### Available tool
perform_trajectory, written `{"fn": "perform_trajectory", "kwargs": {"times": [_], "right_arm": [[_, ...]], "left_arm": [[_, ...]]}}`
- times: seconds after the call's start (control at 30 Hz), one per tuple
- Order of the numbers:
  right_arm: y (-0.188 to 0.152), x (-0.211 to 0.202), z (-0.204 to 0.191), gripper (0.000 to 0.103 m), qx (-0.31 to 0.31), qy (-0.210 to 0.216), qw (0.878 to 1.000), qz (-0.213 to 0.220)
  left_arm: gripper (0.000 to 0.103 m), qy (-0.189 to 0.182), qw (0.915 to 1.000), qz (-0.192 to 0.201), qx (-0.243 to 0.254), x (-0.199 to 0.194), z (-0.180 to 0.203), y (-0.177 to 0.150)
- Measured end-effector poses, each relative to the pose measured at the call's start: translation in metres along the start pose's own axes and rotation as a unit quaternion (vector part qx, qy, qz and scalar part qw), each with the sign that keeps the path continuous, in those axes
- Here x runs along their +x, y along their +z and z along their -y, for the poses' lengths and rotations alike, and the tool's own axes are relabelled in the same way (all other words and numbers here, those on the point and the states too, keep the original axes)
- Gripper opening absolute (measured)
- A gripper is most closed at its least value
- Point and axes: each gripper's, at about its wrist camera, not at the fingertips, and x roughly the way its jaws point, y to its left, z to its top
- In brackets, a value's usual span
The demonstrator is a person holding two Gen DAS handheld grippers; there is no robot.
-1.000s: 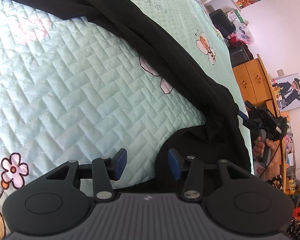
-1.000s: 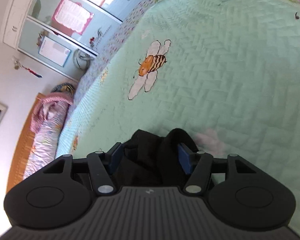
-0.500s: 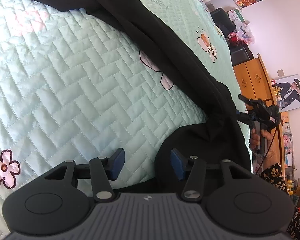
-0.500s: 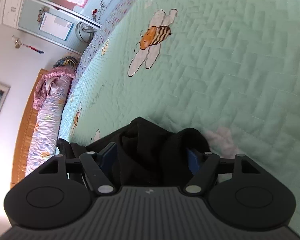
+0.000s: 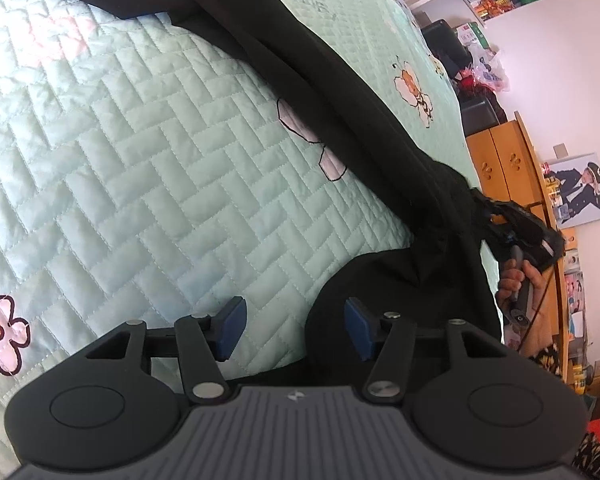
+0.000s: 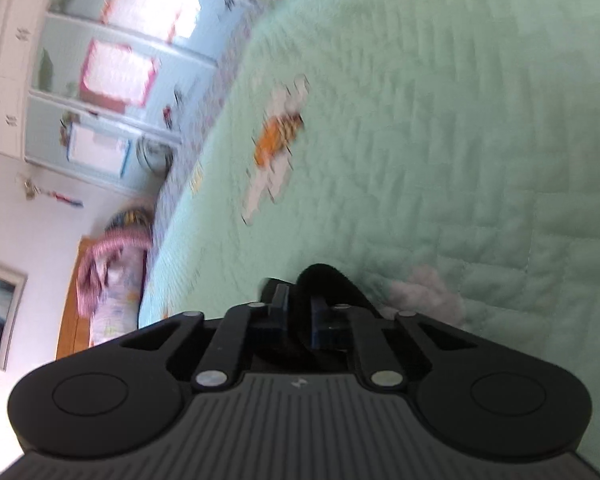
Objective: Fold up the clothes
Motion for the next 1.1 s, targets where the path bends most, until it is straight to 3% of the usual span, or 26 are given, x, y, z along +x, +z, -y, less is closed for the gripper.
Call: {"fn": "perform_trajectory", "kwargs": {"times": [0.1,0.2,0.33,0.43,0.5,0.53,0.6,0.67,0.8,0.93,1.03,1.1], "right_arm": [[0.006,-0.02,-0.026,0.004,-0.03,0.0,0.996,0.08],[0.026,-0.038,-0.056,0.004,-0.068,-0.008,0.985,0.161],[0.061,-0.04,-0.077,0.004,-0.114,-0.068,0.961,0.241],[0.079,-0.021,-0.081,0.005,-0.167,-0.139,0.936,0.278],[0.089,0.004,-0.071,0.008,-0.198,-0.185,0.929,0.254],[0.094,0.015,-0.06,0.014,-0.186,-0.211,0.932,0.229],[0.101,0.025,-0.035,0.015,-0.124,-0.239,0.944,0.188],[0.095,0.014,-0.012,0.016,-0.053,-0.205,0.958,0.192],[0.065,-0.041,0.01,0.039,0.03,-0.089,0.969,0.23],[0.013,-0.093,0.004,0.049,0.011,-0.077,0.968,0.238],[-0.027,-0.115,0.006,0.05,0.003,-0.098,0.972,0.215],[-0.047,-0.114,0.018,0.05,0.025,-0.12,0.976,0.177]], "left_arm": [[0.057,0.008,0.9998,0.015,0.011,-0.002,0.006,0.002],[0.057,0.004,0.9989,0.036,0.03,-0.005,0.015,0.005],[0.058,-0.014,0.9977,0.053,0.039,-0.002,0.022,0.008],[0.058,-0.008,0.9979,0.046,0.044,0.011,0.027,0.005],[0.058,-0.005,0.9982,0.036,0.047,0.019,0.028,0.002],[0.058,-0.005,0.9983,0.031,0.05,0.022,0.029,0.0],[0.058,-0.004,0.9978,0.026,0.06,0.024,0.03,-0.004],[0.058,-0.004,0.9972,0.024,0.071,0.022,0.031,-0.006],[0.058,-0.005,0.9975,0.031,0.063,0.016,0.024,-0.008],[0.058,-0.003,0.9977,0.047,0.049,0.007,0.019,-0.01],[0.058,-0.003,0.9979,0.05,0.041,0.002,0.02,-0.012],[0.058,-0.002,0.9983,0.047,0.033,0.001,0.022,-0.015]]}}
